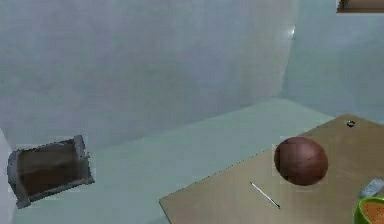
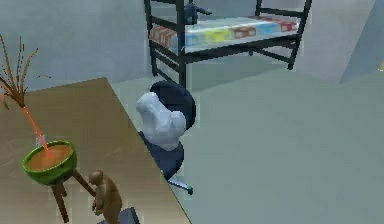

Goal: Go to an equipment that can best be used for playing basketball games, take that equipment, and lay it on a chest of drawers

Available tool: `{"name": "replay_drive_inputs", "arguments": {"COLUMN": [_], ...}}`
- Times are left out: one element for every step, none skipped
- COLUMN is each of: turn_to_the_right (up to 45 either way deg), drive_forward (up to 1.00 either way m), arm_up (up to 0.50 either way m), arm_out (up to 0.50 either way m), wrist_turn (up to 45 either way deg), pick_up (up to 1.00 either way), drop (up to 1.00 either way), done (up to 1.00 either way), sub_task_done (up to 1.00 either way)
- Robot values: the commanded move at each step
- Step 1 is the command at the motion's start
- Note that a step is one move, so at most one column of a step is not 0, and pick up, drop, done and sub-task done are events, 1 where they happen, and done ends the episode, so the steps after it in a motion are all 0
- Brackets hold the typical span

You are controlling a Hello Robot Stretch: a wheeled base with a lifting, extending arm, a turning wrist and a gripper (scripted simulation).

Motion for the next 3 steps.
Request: {"name": "replay_drive_inputs", "arguments": {"turn_to_the_right": [-30.0,0.0,-12.0], "drive_forward": [0.0,0.25,0.0], "arm_up": [0.0,0.0,0.0], "arm_out": [0.0,0.0,0.0], "wrist_turn": [0.0,0.0,0.0], "pick_up": [0.0,0.0,0.0], "drop": [0.0,0.0,0.0], "done": [0.0,0.0,0.0], "sub_task_done": [0.0,0.0,0.0]}}
